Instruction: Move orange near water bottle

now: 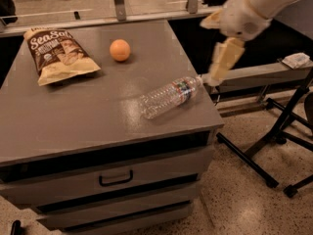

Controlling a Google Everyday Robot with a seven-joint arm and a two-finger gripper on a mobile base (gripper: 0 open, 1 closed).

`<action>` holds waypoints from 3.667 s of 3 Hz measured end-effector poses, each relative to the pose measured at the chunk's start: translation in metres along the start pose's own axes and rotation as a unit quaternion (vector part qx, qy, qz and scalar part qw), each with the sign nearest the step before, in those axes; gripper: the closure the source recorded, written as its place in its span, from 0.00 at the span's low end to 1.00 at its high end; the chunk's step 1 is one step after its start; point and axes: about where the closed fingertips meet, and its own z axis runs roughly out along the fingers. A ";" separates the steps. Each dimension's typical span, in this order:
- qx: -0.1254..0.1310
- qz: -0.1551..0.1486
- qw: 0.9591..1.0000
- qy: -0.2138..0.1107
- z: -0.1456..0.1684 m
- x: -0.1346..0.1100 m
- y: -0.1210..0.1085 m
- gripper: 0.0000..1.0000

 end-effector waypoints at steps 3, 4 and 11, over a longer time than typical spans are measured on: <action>0.009 0.154 0.972 -0.175 0.152 -0.100 -0.122 0.00; 0.009 0.153 0.972 -0.175 0.152 -0.100 -0.122 0.00; 0.019 0.146 0.973 -0.181 0.237 -0.179 -0.134 0.38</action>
Offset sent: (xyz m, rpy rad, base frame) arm 0.1816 0.1608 -0.0620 0.4373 0.1361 -0.2335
